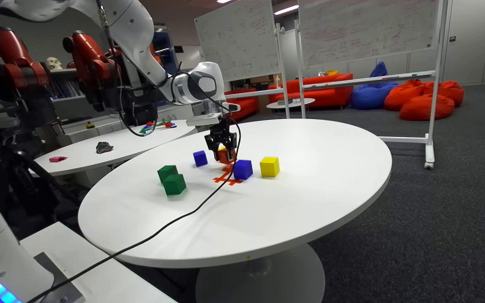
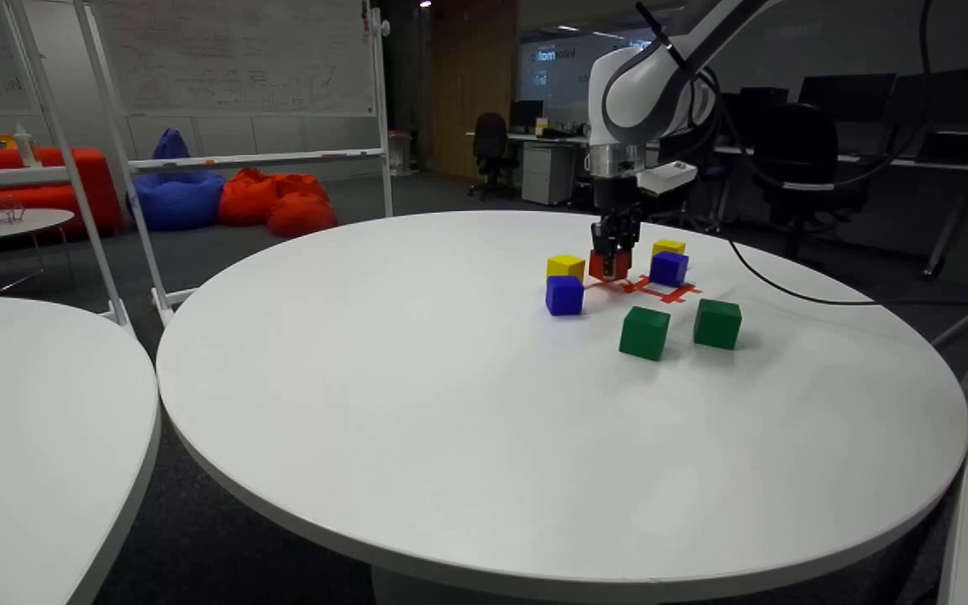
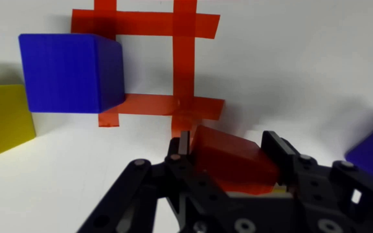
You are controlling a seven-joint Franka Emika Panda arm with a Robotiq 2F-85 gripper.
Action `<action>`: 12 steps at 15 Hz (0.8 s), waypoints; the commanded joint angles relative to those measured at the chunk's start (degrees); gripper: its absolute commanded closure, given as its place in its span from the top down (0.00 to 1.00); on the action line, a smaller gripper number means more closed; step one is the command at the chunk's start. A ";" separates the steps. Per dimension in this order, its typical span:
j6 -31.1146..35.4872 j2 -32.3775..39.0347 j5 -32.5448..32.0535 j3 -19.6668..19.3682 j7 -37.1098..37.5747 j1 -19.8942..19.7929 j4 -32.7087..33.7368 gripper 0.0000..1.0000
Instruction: Pick up the red object and put it at the center of the table
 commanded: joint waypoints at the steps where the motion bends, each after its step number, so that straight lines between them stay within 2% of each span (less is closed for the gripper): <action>1: -0.18 -0.71 1.05 0.08 -0.99 -1.89 -0.13 0.35; 12: 2.41 -1.14 2.31 -0.31 -1.36 -5.36 -3.90 0.35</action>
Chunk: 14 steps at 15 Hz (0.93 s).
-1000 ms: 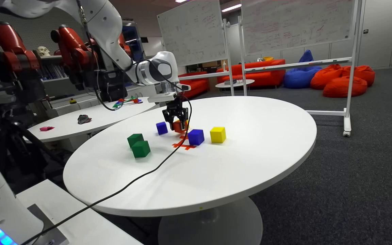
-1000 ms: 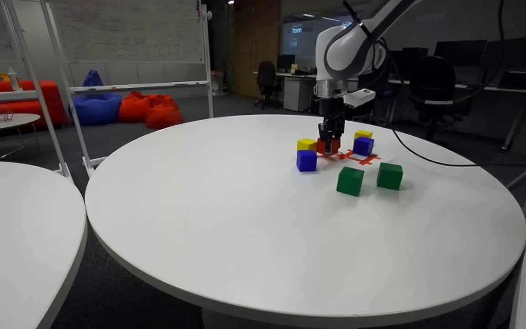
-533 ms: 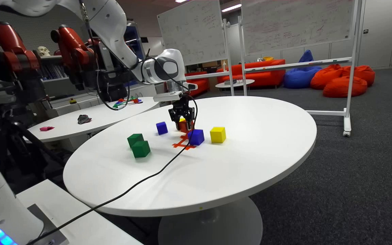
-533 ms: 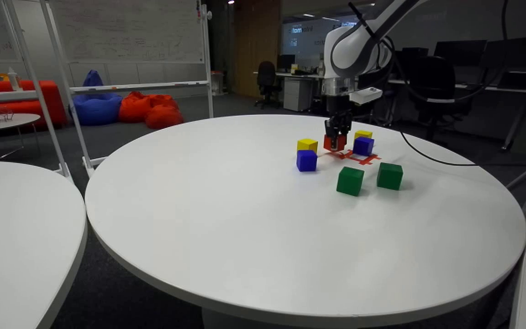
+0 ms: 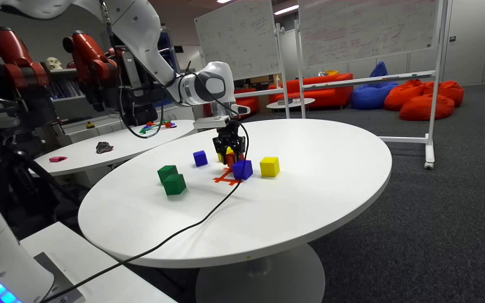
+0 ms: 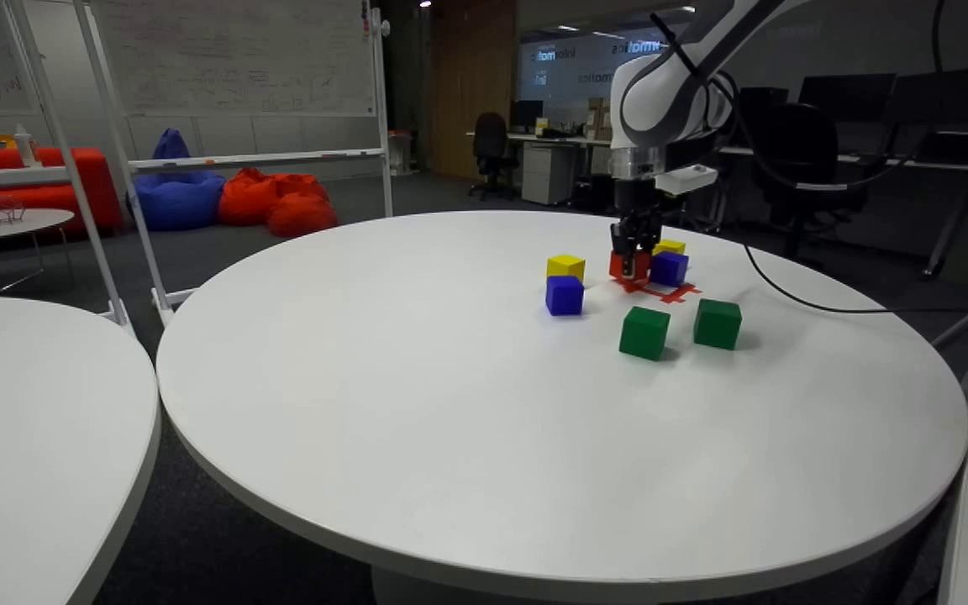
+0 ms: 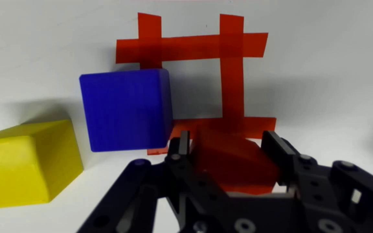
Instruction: Pick up the red object and put it at the center of the table
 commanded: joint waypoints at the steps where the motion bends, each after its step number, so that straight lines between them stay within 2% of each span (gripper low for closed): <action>1: 2.15 -1.12 1.82 -0.04 -1.39 -1.54 -2.92 0.35; 8: 2.42 -1.60 3.50 -0.25 -1.62 -3.35 -4.24 0.35; 14: 1.88 -1.38 3.12 -0.31 -1.17 -2.75 -3.59 0.35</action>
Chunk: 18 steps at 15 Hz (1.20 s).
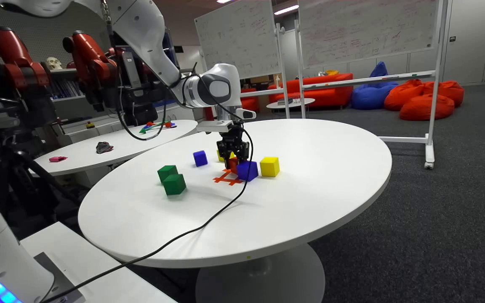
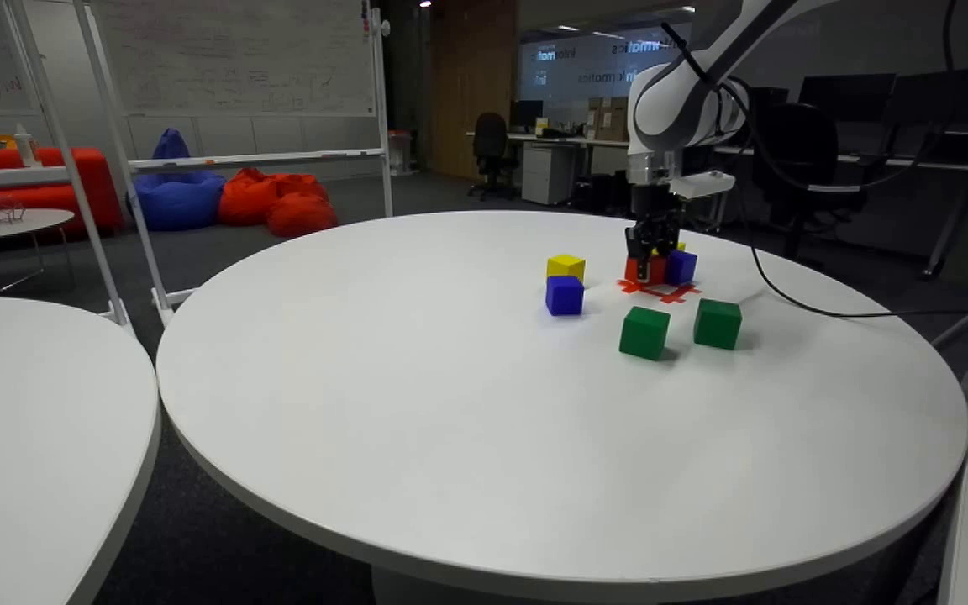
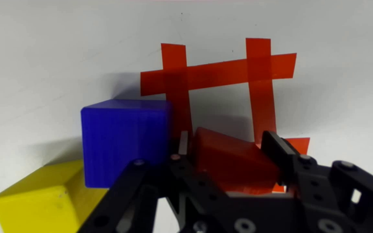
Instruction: Pick up the red object and put it at the center of the table
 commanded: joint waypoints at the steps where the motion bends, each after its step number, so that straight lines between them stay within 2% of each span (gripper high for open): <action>1: 1.65 -1.35 0.93 0.00 -0.98 0.08 -1.82 0.35; 10: 2.76 -1.40 0.76 0.10 -1.30 0.39 -2.90 0.35; 18: 6.58 -1.74 0.62 -0.41 -1.42 -0.16 -6.24 0.35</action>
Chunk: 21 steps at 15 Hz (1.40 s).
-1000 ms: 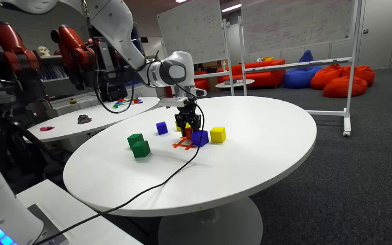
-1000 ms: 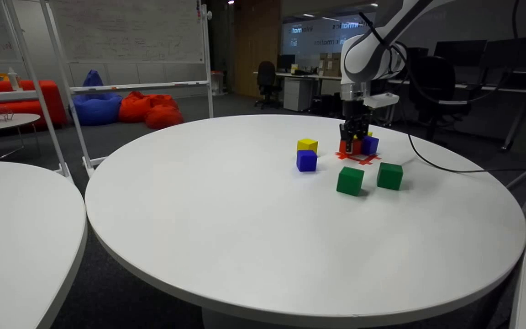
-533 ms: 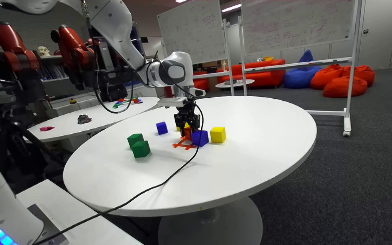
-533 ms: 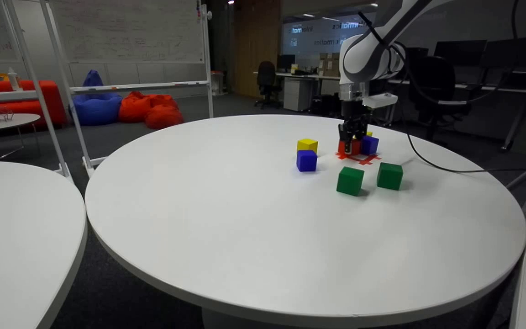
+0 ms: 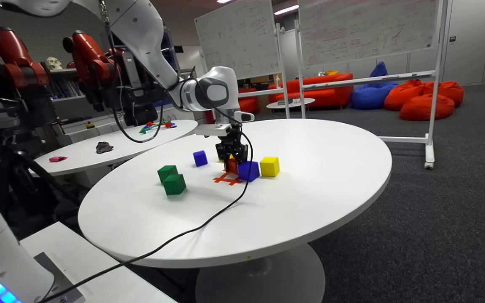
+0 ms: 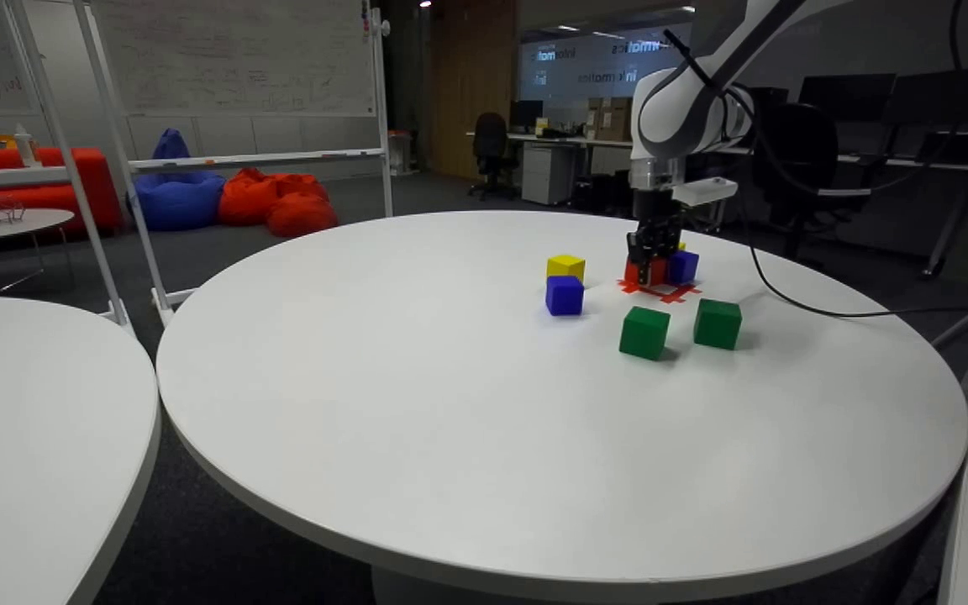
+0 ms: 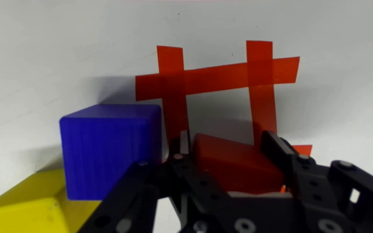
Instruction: Pick up the red object and put it at the center of the table
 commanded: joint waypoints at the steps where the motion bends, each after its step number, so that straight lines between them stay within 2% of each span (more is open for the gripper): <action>1: 3.39 -1.80 0.18 -0.23 -1.11 0.18 -4.06 0.35; 11: 2.84 -1.01 -1.38 -0.12 -0.04 3.64 -2.89 0.35; 16: 1.14 -0.98 -2.01 0.71 0.54 6.20 -0.07 0.35; 17: 1.40 -1.00 -2.13 0.93 0.36 6.67 0.12 0.85; 20: 1.25 -0.91 -2.61 0.76 0.87 8.28 1.08 0.99; 21: 1.17 -0.86 -2.74 0.65 1.14 8.72 1.28 1.00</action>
